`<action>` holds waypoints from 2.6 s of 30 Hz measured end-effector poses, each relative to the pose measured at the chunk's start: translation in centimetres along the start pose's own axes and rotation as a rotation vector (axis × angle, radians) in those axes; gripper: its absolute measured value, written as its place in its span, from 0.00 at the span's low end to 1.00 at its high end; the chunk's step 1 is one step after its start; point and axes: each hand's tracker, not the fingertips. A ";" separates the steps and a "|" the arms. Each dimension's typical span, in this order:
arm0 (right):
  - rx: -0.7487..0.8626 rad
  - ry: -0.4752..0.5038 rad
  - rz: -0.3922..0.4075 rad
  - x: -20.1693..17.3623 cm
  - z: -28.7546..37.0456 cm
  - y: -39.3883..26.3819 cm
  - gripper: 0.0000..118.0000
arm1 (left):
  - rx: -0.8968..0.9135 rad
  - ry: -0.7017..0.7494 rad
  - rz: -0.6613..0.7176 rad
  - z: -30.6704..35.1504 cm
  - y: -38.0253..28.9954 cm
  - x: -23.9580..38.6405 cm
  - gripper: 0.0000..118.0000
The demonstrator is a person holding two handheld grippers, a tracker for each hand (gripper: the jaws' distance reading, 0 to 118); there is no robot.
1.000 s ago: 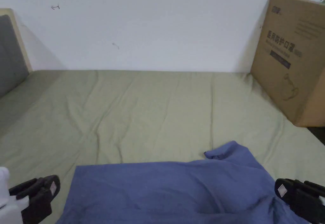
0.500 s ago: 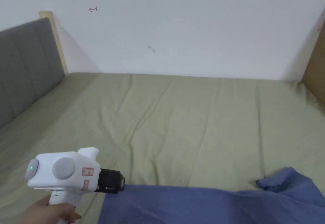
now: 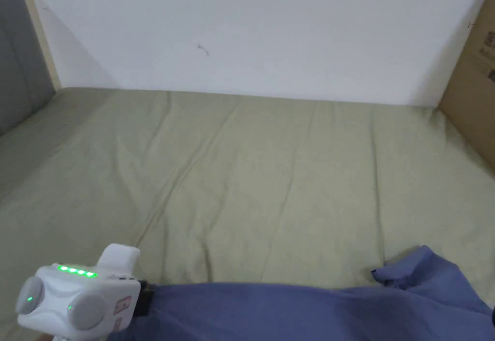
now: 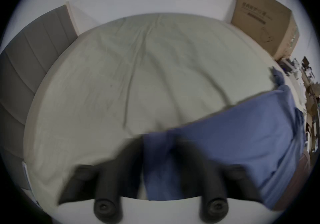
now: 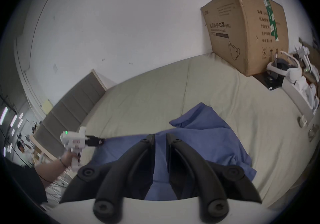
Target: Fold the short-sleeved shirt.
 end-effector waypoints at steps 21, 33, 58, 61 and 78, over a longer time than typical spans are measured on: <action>-0.612 -0.405 0.104 13.0 -27.2 8.1 0.99 | 0.119 -0.094 0.051 8.0 2.3 -0.4 0.03; -0.477 -0.190 0.008 12.5 -20.4 8.8 0.02 | 0.046 -0.059 0.134 4.8 0.6 -2.5 0.03; -0.356 -0.335 -0.137 9.7 3.0 -1.9 0.02 | 0.026 -0.135 0.045 11.9 -5.3 -2.3 0.03; -0.455 -0.376 -0.125 10.9 2.9 -5.8 0.02 | -0.052 -0.160 0.064 11.1 -9.1 -2.5 0.03; 0.600 -0.229 0.396 -3.5 10.7 -1.3 0.89 | 0.619 -0.071 0.149 24.7 -5.9 5.1 0.98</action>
